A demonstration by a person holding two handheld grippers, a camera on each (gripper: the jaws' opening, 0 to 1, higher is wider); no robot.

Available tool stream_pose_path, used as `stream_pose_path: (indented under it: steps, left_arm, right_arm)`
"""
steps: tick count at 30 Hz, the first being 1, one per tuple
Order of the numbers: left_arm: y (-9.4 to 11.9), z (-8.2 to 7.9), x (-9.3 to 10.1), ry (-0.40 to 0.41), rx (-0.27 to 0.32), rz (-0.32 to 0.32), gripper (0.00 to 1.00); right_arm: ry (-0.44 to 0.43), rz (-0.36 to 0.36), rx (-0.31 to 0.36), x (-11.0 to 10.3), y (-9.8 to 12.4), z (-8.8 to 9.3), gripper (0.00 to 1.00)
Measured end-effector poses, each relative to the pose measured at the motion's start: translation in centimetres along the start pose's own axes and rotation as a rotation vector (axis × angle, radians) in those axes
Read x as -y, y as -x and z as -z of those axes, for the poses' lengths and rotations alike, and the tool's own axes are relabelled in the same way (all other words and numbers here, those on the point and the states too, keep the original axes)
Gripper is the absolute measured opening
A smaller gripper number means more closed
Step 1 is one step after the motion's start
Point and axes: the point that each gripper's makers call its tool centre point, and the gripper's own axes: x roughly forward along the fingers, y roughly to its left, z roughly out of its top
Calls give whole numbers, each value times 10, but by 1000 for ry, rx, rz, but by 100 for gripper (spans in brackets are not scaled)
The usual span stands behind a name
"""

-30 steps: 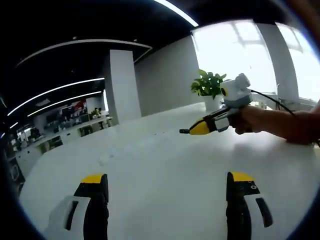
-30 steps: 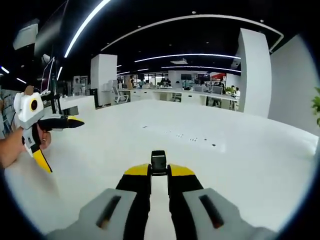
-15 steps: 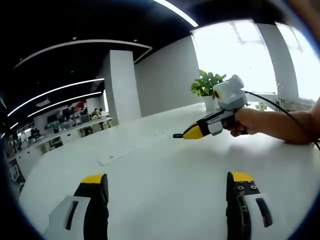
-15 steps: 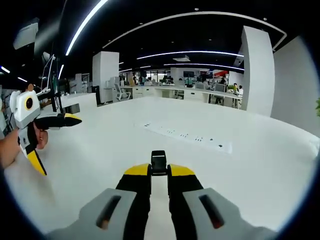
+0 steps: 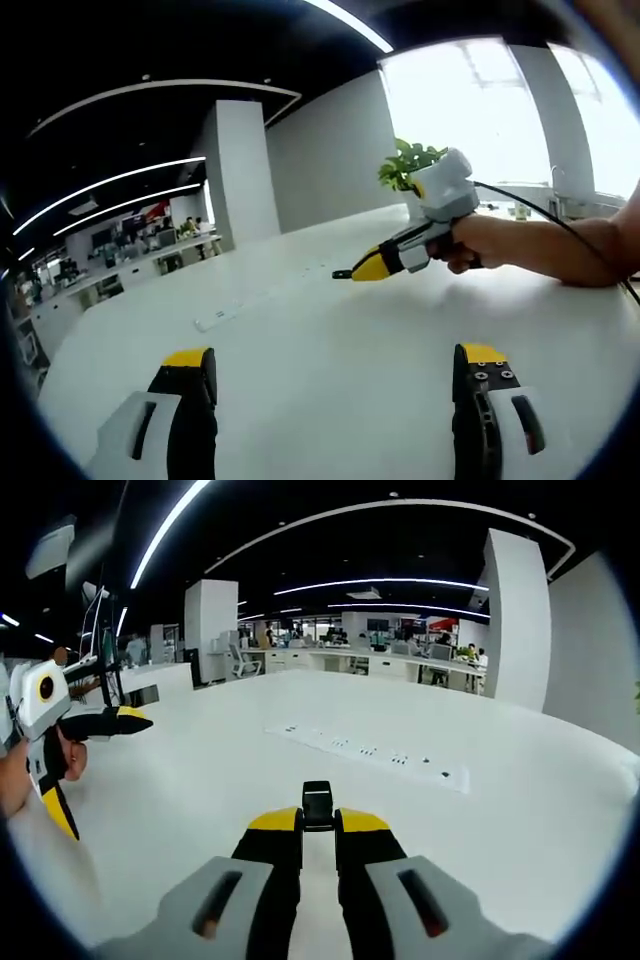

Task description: Snap the two parts of the plastic buckle together until the buckle closes and remains connected.

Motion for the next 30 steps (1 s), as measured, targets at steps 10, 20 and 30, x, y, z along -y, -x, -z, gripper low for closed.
stream_pose_path:
  steps: [10, 20, 30]
  left_arm:
    - [0, 1, -4, 6, -3, -5, 100]
    - [-2, 0, -1, 0, -2, 1, 100]
    - [-2, 0, -1, -5, 0, 0, 100]
  right_arm:
    - [3, -17, 0, 0, -17, -8, 10]
    - [-2, -13, -15, 7, -18, -4, 10]
    - [-6, -14, -13, 8, -18, -5, 10]
